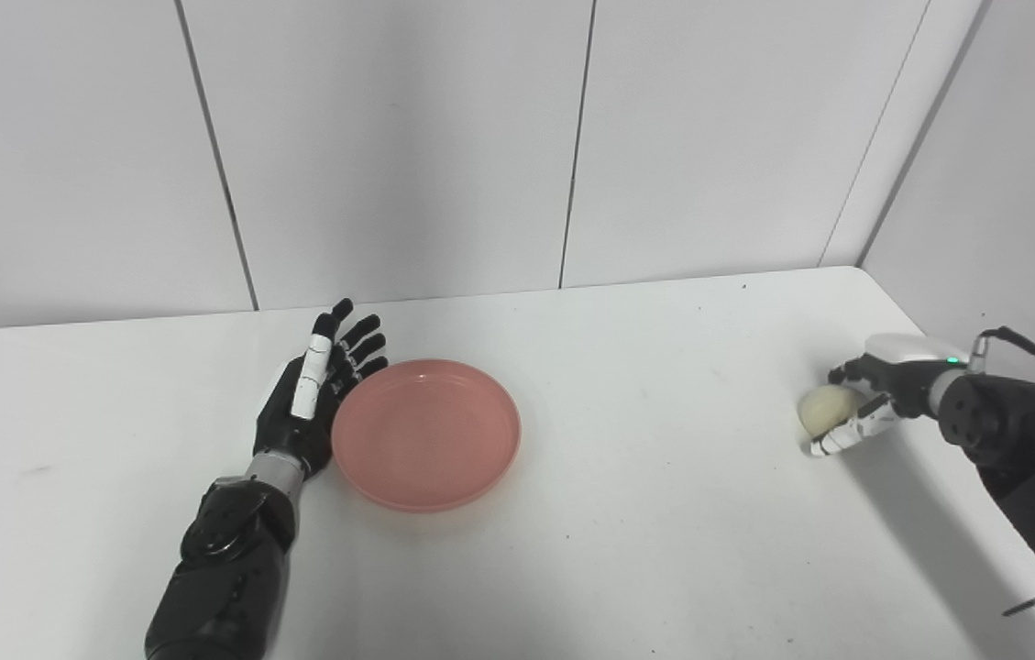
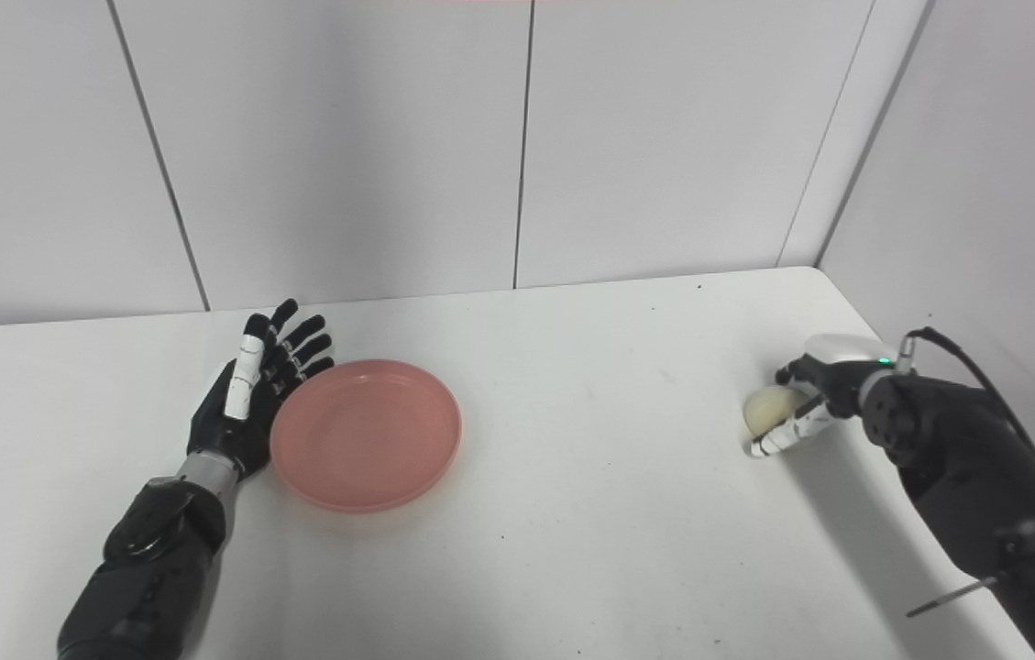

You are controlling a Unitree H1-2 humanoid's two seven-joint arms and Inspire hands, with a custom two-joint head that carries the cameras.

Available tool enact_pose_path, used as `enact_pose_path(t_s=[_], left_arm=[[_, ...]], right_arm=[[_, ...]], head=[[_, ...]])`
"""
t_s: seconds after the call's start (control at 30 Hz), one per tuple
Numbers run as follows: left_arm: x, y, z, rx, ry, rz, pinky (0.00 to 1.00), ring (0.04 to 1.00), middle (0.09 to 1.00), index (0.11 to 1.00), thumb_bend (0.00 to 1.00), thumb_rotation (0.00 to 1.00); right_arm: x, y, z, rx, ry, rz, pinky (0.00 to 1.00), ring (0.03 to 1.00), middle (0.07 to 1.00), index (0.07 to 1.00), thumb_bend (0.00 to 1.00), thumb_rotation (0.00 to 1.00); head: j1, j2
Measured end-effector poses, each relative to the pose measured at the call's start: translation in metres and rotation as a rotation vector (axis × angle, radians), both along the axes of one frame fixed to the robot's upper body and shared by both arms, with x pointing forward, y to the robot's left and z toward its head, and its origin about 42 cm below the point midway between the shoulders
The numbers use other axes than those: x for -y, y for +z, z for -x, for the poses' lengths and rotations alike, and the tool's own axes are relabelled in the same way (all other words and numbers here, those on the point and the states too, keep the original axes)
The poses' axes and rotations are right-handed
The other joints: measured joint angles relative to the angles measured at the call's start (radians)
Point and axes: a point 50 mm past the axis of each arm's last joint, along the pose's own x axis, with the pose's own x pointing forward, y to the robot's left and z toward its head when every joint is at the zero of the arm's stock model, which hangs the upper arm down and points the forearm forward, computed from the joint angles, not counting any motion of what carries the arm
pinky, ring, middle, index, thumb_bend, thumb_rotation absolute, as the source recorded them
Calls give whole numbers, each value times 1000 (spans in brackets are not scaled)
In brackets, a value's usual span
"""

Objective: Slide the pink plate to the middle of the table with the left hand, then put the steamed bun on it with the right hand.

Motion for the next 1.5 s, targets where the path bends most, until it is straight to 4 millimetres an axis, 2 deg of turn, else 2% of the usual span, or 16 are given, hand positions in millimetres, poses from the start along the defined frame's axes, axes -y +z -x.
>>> enact_pose_path(t_s=[0.13, 0.3, 0.33, 0.37, 0.43, 0.53, 0.57, 0.6, 0.63, 0.67, 0.73, 0.8, 1.0, 1.2, 1.33, 1.5], left_arm=[[1, 0, 0, 1, -3, 0, 851, 887, 910, 960, 902, 821], [1, 0, 0, 2, -9, 1, 845, 883, 902, 942, 908, 807], [1, 0, 0, 2, -8, 1, 846, 883, 897, 937, 912, 797], [1, 0, 0, 1, -8, 2, 846, 883, 895, 936, 914, 794], [1, 0, 0, 1, -8, 2, 839, 884, 900, 938, 905, 808], [1, 0, 0, 1, -9, 1, 834, 885, 899, 938, 909, 808], [1, 0, 0, 1, -9, 2, 840, 891, 905, 944, 908, 808], [1, 0, 0, 1, -9, 1, 840, 894, 910, 946, 903, 807], [1, 0, 0, 2, -12, 2, 842, 896, 910, 946, 896, 806], [1, 0, 0, 3, -16, 2, 845, 899, 910, 947, 889, 802], [1, 0, 0, 3, -19, 3, 846, 897, 905, 942, 888, 798], [0, 0, 0, 2, -18, 3, 852, 888, 909, 946, 899, 796], [1, 0, 0, 1, -20, 3, 862, 880, 911, 947, 897, 798], [1, 1, 0, -6, -24, 2, 847, 872, 910, 947, 900, 807], [1, 1, 0, -6, -24, 2, 858, 876, 913, 946, 895, 802], [2, 1, 0, -7, -24, 4, 855, 869, 899, 942, 895, 801]], right_arm=[[3, 9, -7, -27, -20, -13, 814, 832, 855, 825, 1000, 510], [7, 8, -9, -11, -33, -24, 730, 768, 820, 815, 1000, 499], [8, 8, -9, 1, -37, -28, 650, 704, 763, 796, 1000, 486], [10, 6, -10, 18, -44, -30, 622, 682, 743, 789, 1000, 481], [11, 2, -10, 62, -54, -38, 534, 605, 675, 744, 975, 408], [8, -7, -9, 130, -61, -44, 471, 545, 623, 702, 914, 348], [7, -8, -9, 143, -62, -45, 368, 434, 525, 678, 861, 285], [8, -10, -9, 151, -64, -49, 316, 381, 475, 656, 825, 237], [9, -11, -8, 159, -65, -53, 314, 386, 449, 591, 679, 125], [9, -12, -7, 163, -65, -59, 325, 403, 449, 537, 592, 55], [9, -17, -5, 170, -60, -71, 326, 408, 454, 502, 545, 14], [8, -17, -5, 180, -50, -82, 498, 565, 489, 483, 532, 2], [6, -17, -4, 196, -41, -72, 561, 612, 495, 478, 531, 1], [3, -16, -3, 201, -27, -64, 473, 544, 492, 478, 531, 1], [-3, -14, -1, 205, 1, -61, 441, 519, 526, 466, 526, 2], [-19, -6, 2, 224, 78, -84, 339, 400, 451, 495, 531, 0]], head=[[-2, 0], [9, 3], [9, 3], [9, 2], [9, 3], [9, 3], [11, 5], [11, 5], [11, 5], [9, 6], [9, 6], [9, 8], [12, 9], [14, 11], [15, 11], [29, 12]])
